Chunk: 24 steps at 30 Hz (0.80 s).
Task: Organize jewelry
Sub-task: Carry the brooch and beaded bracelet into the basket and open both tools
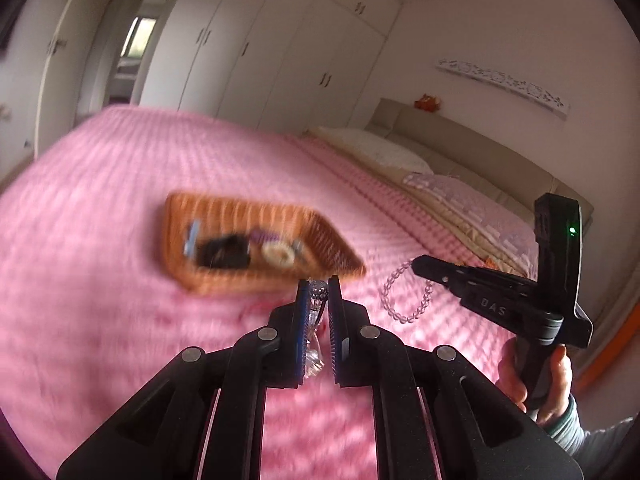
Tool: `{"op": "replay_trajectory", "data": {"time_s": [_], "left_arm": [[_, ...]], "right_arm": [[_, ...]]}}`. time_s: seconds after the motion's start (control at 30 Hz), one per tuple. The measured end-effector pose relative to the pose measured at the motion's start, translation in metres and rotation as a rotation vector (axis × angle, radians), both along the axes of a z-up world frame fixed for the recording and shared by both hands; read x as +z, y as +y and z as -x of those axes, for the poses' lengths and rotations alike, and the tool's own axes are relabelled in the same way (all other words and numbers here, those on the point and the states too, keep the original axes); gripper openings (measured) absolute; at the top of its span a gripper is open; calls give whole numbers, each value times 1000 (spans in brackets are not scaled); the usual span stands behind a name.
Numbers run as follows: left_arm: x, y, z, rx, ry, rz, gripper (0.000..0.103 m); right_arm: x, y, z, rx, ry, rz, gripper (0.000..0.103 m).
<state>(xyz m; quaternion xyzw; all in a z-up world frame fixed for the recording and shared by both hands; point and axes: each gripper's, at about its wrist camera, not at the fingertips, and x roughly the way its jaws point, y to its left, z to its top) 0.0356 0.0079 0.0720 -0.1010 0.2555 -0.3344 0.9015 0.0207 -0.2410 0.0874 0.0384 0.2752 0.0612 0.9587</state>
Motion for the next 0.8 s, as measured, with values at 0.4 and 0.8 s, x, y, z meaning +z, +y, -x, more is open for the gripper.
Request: {"op": "replay_trajectory", "data": {"time_s": [0.4, 0.8], "left_arm": [[27, -49, -107, 25, -18, 8, 7], [-45, -71, -173, 51, 146, -20, 7]], "right_arm": [[15, -5, -108, -2, 24, 11, 6], [-65, -20, -185, 6, 239, -67, 6]]}}
